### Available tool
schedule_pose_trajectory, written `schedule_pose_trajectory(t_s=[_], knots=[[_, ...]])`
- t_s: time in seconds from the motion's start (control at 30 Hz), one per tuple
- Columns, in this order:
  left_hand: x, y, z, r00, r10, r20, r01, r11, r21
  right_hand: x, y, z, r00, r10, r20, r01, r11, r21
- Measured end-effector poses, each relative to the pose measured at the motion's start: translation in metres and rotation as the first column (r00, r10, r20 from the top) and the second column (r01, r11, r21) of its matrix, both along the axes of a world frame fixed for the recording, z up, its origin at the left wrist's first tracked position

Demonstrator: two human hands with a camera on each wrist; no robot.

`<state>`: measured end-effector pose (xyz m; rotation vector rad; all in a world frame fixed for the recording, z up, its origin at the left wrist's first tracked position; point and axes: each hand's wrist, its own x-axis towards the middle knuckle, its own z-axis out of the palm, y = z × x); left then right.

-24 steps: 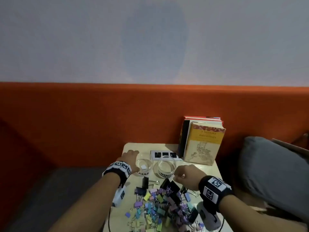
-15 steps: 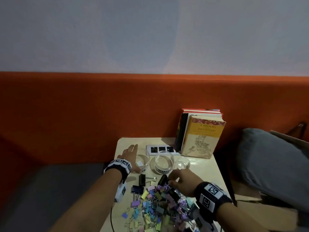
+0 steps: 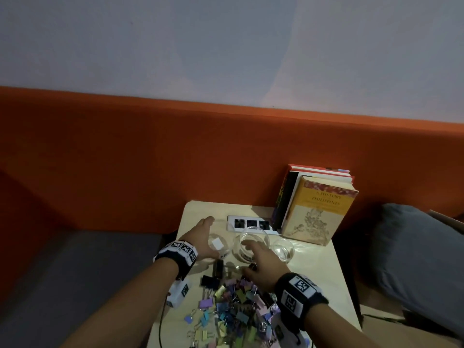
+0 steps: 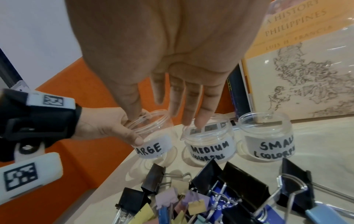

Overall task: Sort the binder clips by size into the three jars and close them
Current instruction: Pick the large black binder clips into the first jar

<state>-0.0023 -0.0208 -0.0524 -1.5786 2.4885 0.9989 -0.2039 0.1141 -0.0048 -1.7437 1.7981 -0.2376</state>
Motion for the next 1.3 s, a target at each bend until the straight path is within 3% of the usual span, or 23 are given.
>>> schedule_pose_trajectory(t_s=[0.13,0.27,0.37,0.47,0.7,0.9,1.1,1.3], knots=[[-0.004,0.044,0.029,0.989,-0.128,-0.076,0.13,0.991,0.018,0.001,0.002,0.001,0.983,-0.073,0.169,0.074,0.997,0.0],[-0.003,0.098,0.043,0.976,-0.198,-0.091,0.201,0.979,0.028,-0.006,0.032,-0.007,0.976,0.057,0.209,-0.058,0.998,-0.001],[-0.006,0.138,0.035,0.972,-0.206,-0.113,0.215,0.974,0.071,-0.014,0.07,-0.014,0.93,0.105,0.353,-0.105,0.994,-0.02],[-0.013,0.178,0.019,0.962,-0.247,-0.113,0.262,0.956,0.136,-0.024,0.115,-0.025,0.911,0.089,0.402,-0.122,0.991,0.056],[-0.029,0.235,-0.007,0.94,-0.337,-0.061,0.342,0.927,0.153,-0.068,0.196,-0.044,0.941,0.041,0.337,-0.111,0.975,0.191],[-0.037,0.25,-0.019,0.979,-0.203,0.013,0.202,0.979,0.038,-0.094,0.24,-0.046,0.974,0.049,0.222,-0.107,0.96,0.259],[-0.064,0.272,-0.024,0.956,-0.278,0.095,0.278,0.96,0.013,-0.097,0.256,-0.053,0.983,0.077,0.169,-0.111,0.973,0.202],[-0.073,0.278,-0.024,0.982,-0.158,0.103,0.164,0.985,-0.052,-0.096,0.259,-0.071,0.978,0.055,0.199,-0.088,0.983,0.159]])
